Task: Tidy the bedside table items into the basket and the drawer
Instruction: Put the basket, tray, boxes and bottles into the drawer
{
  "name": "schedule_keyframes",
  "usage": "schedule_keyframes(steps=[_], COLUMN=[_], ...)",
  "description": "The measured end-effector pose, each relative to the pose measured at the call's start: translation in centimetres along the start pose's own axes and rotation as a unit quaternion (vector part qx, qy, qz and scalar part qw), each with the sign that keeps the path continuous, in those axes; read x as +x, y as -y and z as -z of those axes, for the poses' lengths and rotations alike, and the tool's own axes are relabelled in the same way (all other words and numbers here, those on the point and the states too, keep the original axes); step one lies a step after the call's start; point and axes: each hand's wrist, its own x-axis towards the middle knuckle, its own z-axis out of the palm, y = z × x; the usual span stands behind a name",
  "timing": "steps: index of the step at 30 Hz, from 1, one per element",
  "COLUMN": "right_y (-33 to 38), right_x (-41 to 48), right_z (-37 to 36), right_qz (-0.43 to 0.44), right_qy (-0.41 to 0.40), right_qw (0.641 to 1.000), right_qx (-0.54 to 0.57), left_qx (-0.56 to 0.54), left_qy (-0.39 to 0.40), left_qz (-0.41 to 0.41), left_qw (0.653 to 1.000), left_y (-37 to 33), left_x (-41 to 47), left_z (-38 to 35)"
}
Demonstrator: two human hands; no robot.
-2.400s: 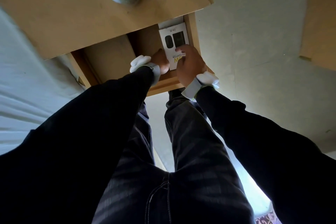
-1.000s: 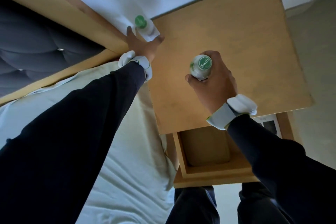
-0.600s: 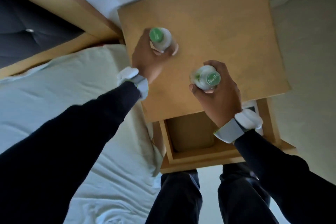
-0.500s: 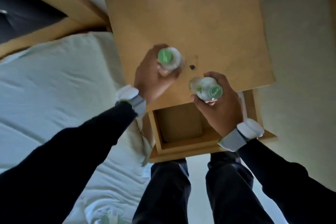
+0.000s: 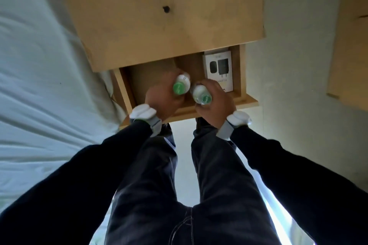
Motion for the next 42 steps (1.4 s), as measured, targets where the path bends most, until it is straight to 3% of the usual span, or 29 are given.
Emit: schedule_keyframes(steps=[6,13,19,26,36,42], right_y=[-2.3,-4.9,-5.1,-5.1,-5.2,-6.4], right_x=[3.0,4.8,5.2,5.4,2.4,-1.0], right_z=[-1.0,-1.3,-2.6,-2.7,-0.5,0.3], right_qz=[-0.028,-0.058,-0.068,-0.077,-0.036,0.069], right_qy=[0.079,0.107,0.111,0.133,0.093,0.036], right_qw=[0.996,0.992,0.989,0.983,0.991,0.978], right_qx=[-0.025,-0.044,-0.068,-0.097,-0.088,-0.193], left_qx=[0.066,0.063,0.144,0.230,0.139,0.103], left_qy=[0.036,0.032,0.084,0.139,0.127,0.113], left_qz=[-0.010,-0.022,0.039,-0.001,-0.013,-0.075], left_qw=[0.997,0.997,0.985,0.963,0.982,0.985], left_y=[-0.7,-1.5,1.4,1.4,1.8,3.5], left_x=[3.9,5.7,6.8,7.3,4.3,0.6], left_z=[-1.5,-4.1,-5.7,-5.5,-3.7,-2.9])
